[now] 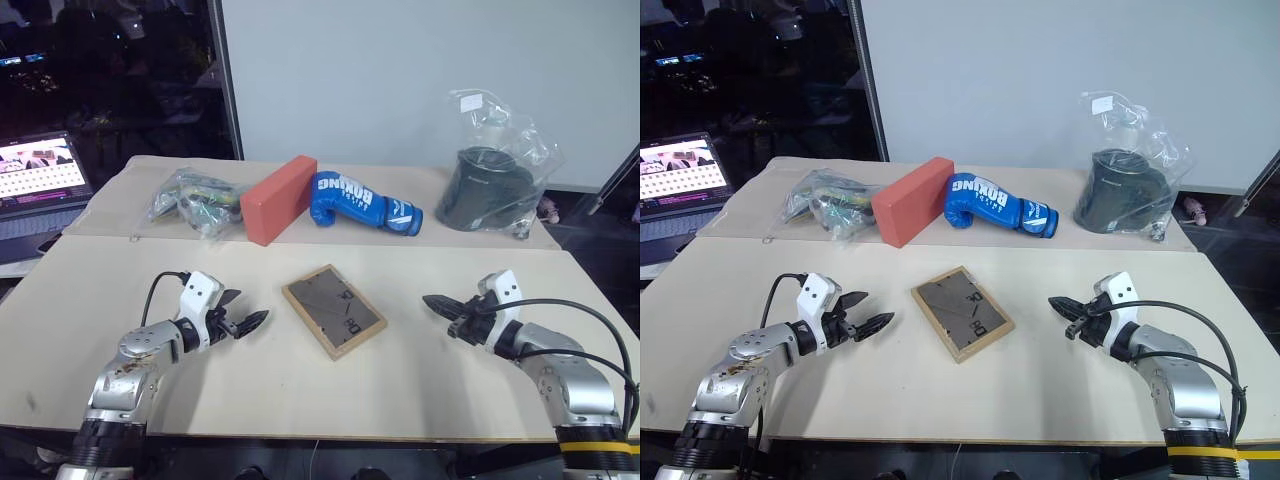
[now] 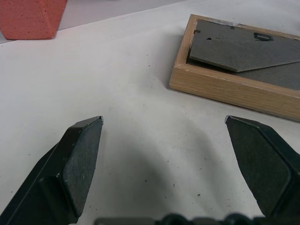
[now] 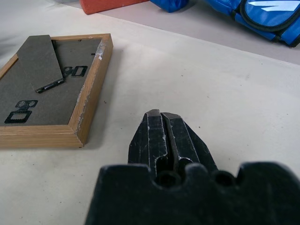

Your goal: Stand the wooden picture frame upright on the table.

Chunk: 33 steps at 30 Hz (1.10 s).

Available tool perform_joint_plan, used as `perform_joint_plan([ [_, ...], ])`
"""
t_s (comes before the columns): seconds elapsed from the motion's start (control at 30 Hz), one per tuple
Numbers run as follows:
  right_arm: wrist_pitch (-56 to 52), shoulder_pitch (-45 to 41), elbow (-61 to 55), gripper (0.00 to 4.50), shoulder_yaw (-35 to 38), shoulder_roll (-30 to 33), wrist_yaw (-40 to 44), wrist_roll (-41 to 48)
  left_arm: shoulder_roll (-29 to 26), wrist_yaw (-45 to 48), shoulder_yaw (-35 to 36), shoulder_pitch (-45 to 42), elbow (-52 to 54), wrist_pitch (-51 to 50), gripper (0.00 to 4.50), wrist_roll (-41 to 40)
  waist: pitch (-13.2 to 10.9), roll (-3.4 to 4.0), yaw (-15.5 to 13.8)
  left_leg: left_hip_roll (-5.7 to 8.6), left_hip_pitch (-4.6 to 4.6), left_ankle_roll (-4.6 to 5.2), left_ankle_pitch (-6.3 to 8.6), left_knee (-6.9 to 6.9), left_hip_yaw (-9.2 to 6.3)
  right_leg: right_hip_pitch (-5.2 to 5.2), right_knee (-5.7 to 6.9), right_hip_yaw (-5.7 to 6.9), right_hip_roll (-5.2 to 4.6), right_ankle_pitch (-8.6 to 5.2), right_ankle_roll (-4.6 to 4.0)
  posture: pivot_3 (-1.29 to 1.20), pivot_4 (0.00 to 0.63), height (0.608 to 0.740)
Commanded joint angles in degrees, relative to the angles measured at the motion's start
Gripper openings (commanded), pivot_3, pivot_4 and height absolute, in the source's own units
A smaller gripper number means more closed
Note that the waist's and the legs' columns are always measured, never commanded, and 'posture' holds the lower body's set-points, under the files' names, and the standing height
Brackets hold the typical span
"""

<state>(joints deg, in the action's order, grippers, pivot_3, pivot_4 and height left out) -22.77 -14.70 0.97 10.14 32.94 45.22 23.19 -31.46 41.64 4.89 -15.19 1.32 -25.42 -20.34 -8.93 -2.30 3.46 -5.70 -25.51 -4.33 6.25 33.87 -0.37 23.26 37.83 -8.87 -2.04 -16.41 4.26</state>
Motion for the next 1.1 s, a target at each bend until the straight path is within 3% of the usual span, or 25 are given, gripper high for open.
perform_joint_plan([
  [0.03, 1.7, -2.9, 0.2, 0.03, 0.0, 1.9, 1.5, -0.6, -1.7, 1.4, 2.3, -1.2, 2.5, -3.9, 4.5, -3.4, 0.0, -0.01, 0.1, 0.0, 0.0, 0.0, 0.0, 0.0, 0.0, 0.0, 0.0, 0.0, 0.0, 0.0, 0.0, 0.0, 0.15, 0.727],
  [0.13, 2.0, -10.2, 3.9, 0.0, -3.6, 4.0, 5.3, -2.5, -5.4, 3.8, 3.6, -3.5, 4.8, -9.8, 3.74, -6.8, -0.1, 0.05, 0.7, 0.0, -0.01, 0.0, 0.0, 0.03, 0.0, 0.06, 0.05, -0.01, 0.0, 0.01, 0.0, 0.0, 0.15, 0.727],
  [0.2, 3.1, -14.7, 9.2, 0.0, -6.2, 4.0, 6.0, -5.1, -7.5, 3.1, 1.6, -4.0, 5.1, -12.7, 2.87, -5.2, -0.2, 0.05, 0.8, 0.0, 0.01, 0.0, -0.01, 0.02, 0.0, 0.1, 0.12, 0.0, 0.01, 0.02, -0.01, 0.0, 0.15, 0.727],
  [0.27, 4.9, -19.1, 14.7, 0.0, -9.0, 3.3, 6.1, -8.2, -8.2, 1.6, -0.6, -4.6, 5.4, -15.0, 2.36, -3.6, -0.1, 0.05, 0.7, 0.0, 0.13, 0.0, 0.0, 0.01, 0.0, 0.0, 0.08, 0.0, 0.0, 0.01, -0.02, 0.0, 0.15, 0.727],
  [0.47, 13.0, -32.3, 34.8, 0.0, -16.3, -3.4, 5.0, -17.2, -4.7, -2.3, -6.3, -7.4, 5.3, -19.8, 0.07, -1.0, -0.2, 0.04, 0.5, 0.0, -0.07, 0.0, 0.0, -0.06, 0.0, 0.07, -0.04, 0.02, 0.01, 0.02, -0.03, 0.0, 0.15, 0.727],
  [0.6, 12.1, -35.4, 39.0, 0.0, -21.0, -6.6, 7.2, -20.7, -2.1, -4.5, -8.5, -9.4, 3.3, -21.0, 0.07, 0.6, -0.2, 0.07, 0.1, 0.02, -0.17, 0.0, 0.01, -0.09, -0.01, 0.13, -0.04, 0.06, 0.0, 0.12, -0.23, 0.0, 0.15, 0.727],
  [0.73, 9.1, -32.6, 35.9, 0.0, -23.6, -7.0, 12.2, -21.4, 0.6, -5.5, -9.9, -10.8, 2.5, -21.1, 0.07, 1.4, -0.2, 0.07, -0.1, 0.02, -0.17, 0.0, 0.01, -0.06, -0.02, 0.11, -0.02, 0.08, 0.0, 0.12, -0.22, 0.0, 0.15, 0.727],
  [0.9, 1.0, -25.4, 21.5, 0.0, -24.1, -6.2, 17.9, -17.8, 2.0, -4.3, -11.3, -10.9, 4.0, -21.8, 0.07, 1.0, -0.2, 0.09, -0.6, 0.02, -0.09, -0.01, 0.01, -0.04, -0.05, 0.04, 0.05, 0.1, 0.01, 0.03, -0.09, 0.0, 0.15, 0.727],
  [1.1, -9.5, -17.8, 3.9, 0.0, -24.8, -3.8, 17.2, -16.2, -0.4, -1.2, -12.1, -9.1, 5.1, -22.5, 0.07, 0.5, -0.2, 0.09, -0.7, 0.02, -0.04, -0.02, 0.01, -0.03, -0.05, 0.05, 0.12, 0.1, 0.0, -0.05, -0.01, 0.0, 0.15, 0.727],
])
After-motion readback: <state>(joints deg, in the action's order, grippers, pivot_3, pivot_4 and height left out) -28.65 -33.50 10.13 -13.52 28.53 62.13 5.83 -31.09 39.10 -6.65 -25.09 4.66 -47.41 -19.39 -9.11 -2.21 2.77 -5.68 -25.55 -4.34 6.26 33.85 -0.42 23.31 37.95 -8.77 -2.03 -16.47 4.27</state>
